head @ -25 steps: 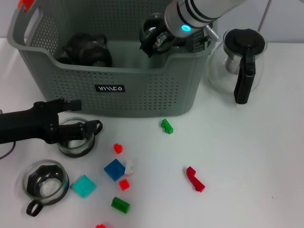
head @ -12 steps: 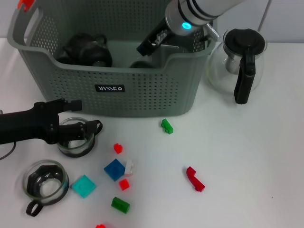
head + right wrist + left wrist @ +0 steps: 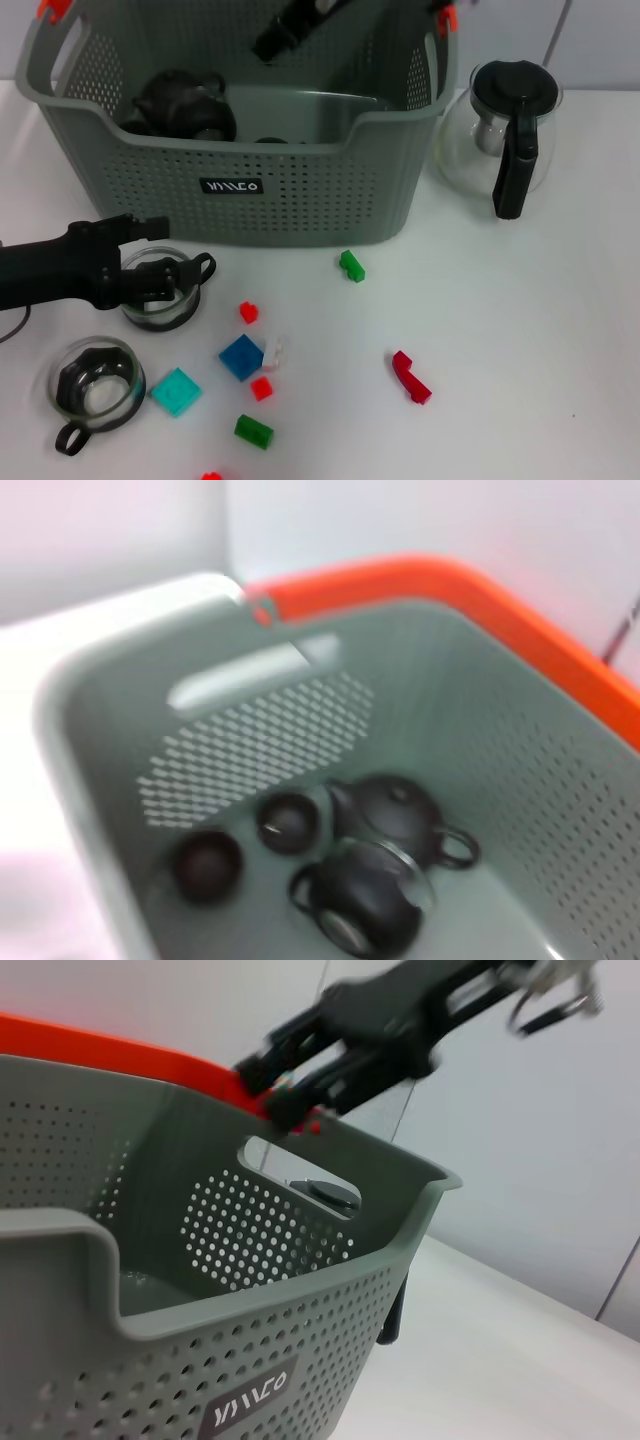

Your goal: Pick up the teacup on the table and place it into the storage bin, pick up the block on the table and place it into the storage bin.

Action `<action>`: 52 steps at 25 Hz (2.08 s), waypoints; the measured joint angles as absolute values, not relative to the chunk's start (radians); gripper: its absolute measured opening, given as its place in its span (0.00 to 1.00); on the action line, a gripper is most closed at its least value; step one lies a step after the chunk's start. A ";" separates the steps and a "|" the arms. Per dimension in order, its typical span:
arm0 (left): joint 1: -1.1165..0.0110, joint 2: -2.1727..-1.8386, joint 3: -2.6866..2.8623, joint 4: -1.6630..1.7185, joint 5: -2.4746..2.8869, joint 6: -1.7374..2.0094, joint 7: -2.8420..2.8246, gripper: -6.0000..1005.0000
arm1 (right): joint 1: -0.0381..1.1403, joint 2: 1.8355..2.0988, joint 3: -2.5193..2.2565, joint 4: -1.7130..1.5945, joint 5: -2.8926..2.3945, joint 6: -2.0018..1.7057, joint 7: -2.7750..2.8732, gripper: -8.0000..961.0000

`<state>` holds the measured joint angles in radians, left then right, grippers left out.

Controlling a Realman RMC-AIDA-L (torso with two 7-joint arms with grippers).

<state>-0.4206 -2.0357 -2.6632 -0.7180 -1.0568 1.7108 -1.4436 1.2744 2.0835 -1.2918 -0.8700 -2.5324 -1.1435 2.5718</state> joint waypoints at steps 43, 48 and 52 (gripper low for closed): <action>-0.398 -2.023 -2.712 -0.720 -1.059 1.741 -1.461 0.91 | 0.902 2.099 -1.398 -1.158 -2.274 -1.674 2.444 0.98; -0.395 -2.023 -2.712 -0.719 -1.058 1.737 -1.455 0.91 | 0.744 2.096 -1.250 -1.080 -2.100 -1.636 2.203 0.98; -0.401 -2.023 -2.712 -0.721 -1.058 1.736 -1.455 0.91 | 0.668 2.088 -1.071 -0.920 -2.010 -1.634 1.946 0.98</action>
<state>-0.4013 -2.0233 -2.7116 -0.7213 -1.0577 1.7362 -1.4546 0.6679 2.0883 -1.0712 -0.9203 -2.0099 -1.6341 1.9465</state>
